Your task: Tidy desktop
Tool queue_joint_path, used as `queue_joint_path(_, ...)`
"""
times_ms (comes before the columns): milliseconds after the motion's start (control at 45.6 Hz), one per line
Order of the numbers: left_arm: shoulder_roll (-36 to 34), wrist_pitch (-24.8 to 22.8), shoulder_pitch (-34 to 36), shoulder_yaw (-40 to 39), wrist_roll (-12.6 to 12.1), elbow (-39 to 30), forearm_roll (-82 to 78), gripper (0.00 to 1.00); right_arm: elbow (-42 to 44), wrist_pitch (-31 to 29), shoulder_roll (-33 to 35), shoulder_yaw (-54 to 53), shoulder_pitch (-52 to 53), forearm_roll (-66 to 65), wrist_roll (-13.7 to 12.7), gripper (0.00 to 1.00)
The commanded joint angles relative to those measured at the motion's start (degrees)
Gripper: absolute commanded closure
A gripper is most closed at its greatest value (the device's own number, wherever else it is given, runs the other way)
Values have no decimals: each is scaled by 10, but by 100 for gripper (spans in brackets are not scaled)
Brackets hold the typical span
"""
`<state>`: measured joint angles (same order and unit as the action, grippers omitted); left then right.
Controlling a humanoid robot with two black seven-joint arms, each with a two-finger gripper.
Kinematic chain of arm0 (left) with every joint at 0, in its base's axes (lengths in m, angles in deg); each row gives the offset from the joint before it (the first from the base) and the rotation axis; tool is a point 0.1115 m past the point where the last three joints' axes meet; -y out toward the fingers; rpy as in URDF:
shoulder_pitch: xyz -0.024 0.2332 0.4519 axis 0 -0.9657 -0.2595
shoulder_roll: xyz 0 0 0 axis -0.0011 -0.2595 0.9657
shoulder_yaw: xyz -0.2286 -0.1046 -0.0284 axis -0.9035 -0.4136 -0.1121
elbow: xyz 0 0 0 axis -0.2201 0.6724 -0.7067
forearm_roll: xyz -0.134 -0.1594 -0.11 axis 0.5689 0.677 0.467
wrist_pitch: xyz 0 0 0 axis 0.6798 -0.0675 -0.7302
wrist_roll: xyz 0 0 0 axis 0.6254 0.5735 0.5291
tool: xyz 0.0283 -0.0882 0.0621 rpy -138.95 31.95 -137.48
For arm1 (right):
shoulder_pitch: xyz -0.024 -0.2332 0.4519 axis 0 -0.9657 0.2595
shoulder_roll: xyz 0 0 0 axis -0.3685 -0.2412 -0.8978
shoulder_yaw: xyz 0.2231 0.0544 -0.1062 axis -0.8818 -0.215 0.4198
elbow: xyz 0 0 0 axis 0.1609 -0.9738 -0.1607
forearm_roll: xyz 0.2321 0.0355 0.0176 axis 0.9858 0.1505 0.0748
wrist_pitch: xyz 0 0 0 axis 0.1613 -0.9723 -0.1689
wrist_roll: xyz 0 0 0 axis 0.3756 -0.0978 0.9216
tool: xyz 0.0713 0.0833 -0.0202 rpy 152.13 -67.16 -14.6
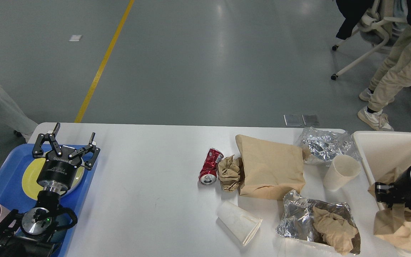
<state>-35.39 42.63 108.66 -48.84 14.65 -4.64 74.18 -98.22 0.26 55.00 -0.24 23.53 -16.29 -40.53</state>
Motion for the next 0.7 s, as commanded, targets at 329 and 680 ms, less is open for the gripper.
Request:
queue_joint_path(329,0,0,0,0,0,0,0,3,-143,-142,1,185,320,41,2,100)
queue_joint_path(680,0,0,0,0,0,0,0,4,5,-55,99,145,192,27,-17,100)
